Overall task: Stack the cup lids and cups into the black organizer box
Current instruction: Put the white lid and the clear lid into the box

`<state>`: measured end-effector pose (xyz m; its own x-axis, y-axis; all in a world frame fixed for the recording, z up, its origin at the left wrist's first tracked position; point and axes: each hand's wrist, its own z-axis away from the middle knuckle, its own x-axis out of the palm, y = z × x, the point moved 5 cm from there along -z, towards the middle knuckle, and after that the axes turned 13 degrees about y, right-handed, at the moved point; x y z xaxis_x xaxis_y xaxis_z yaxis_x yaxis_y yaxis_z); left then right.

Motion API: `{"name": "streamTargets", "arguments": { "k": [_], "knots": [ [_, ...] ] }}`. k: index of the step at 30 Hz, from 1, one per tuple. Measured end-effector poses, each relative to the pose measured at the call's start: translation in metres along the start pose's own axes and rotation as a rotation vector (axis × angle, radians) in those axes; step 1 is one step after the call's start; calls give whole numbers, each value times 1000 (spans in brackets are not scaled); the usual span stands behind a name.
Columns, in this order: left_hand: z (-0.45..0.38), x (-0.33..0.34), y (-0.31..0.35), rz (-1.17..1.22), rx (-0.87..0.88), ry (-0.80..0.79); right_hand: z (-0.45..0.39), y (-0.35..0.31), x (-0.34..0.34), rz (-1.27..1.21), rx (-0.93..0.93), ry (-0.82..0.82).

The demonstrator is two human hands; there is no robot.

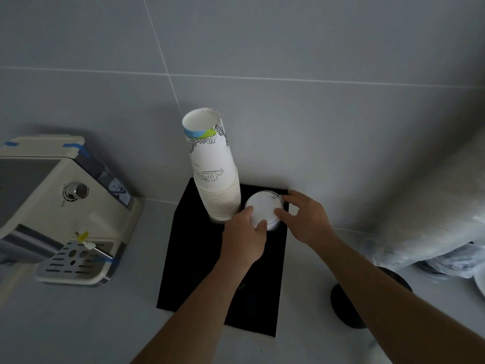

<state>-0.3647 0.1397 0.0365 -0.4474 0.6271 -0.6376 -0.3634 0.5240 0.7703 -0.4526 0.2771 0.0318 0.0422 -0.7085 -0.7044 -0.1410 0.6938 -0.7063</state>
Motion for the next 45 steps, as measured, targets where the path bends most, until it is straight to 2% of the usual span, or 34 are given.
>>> {"name": "streamTargets", "arguments": {
  "k": [5,10,19,24,29,36,41,45],
  "knots": [
    [5,2,7,-224,206,-32,8,-4,6,64,-149,9],
    [8,10,3,-267,319,-56,17,-9,5,17,-213,84],
    [-1,9,3,-333,369,-104,23,-5,10,43,-185,87],
    [1,6,-2,-263,355,-133,23,-9,7,78,-137,8],
    [6,-9,0,-169,264,-123,30,-12,-4,56,-19,-50],
    [31,-52,-7,191,-51,-93,71,5,-45,-438,356,55],
    [69,-71,-11,480,-272,-151,112,15,-82,-729,444,50],
    [107,-76,-9,606,-358,-201,148,23,-119,-880,455,70]
  ]
}}
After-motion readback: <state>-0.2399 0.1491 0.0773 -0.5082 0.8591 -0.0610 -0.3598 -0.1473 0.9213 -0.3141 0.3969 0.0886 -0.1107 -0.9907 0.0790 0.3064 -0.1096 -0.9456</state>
